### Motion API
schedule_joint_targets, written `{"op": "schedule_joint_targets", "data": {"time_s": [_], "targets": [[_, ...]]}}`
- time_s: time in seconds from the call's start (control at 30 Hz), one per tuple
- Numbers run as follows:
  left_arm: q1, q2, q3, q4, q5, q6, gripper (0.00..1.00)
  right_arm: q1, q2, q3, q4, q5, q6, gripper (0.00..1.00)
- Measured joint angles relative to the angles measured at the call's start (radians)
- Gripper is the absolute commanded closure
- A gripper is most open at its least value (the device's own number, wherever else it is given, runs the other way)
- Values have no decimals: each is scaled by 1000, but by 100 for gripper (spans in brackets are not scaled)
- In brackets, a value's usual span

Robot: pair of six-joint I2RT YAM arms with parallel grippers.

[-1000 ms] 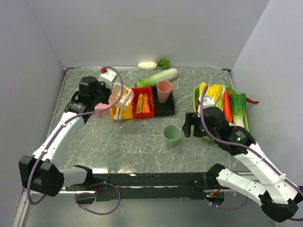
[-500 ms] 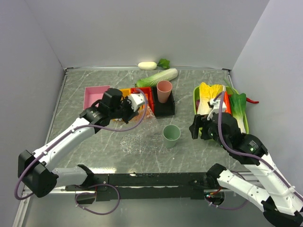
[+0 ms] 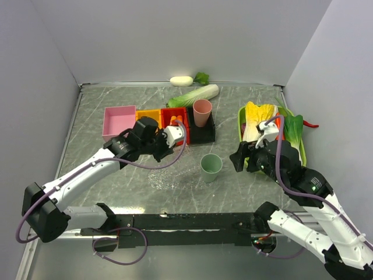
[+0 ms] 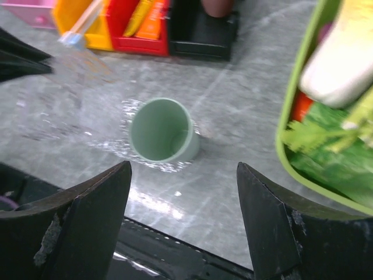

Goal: Prepare toiletry sets of a toothbrush and toothpaste on the tray

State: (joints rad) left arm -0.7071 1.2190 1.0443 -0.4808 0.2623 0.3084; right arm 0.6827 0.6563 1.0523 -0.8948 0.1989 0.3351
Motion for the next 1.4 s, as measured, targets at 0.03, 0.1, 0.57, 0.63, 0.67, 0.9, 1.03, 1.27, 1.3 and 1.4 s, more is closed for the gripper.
{"op": "schedule_joint_targets", "data": {"time_s": [0.03, 0.1, 0.57, 0.63, 0.67, 0.9, 1.03, 1.27, 1.3, 1.4], "targets": [[-9, -2, -6, 0, -4, -2, 99, 0, 3, 0, 14, -19, 1, 24], [-32, -12, -23, -3, -22, -10, 99, 0, 17, 0, 48, -60, 5, 25], [-133, -249, -218, 55, -148, -64, 99, 27, 329, -31, 344, -443, 106, 35], [-138, -275, -229, 68, -157, -67, 99, 35, 355, -30, 371, -479, 122, 36], [-140, -281, -231, 74, -160, -67, 99, 40, 367, -30, 381, -493, 126, 36], [-162, -304, -251, 128, -190, -69, 99, 61, 435, -31, 460, -590, 176, 43], [-182, -328, -275, 140, -209, -71, 99, 64, 467, -31, 486, -616, 196, 46], [-198, -376, -291, 163, -233, -71, 99, 72, 513, -31, 499, -635, 208, 50], [-199, -381, -293, 171, -234, -71, 99, 73, 517, -32, 501, -638, 211, 51], [-203, -386, -293, 185, -235, -72, 99, 74, 521, -34, 516, -647, 218, 55]]}}
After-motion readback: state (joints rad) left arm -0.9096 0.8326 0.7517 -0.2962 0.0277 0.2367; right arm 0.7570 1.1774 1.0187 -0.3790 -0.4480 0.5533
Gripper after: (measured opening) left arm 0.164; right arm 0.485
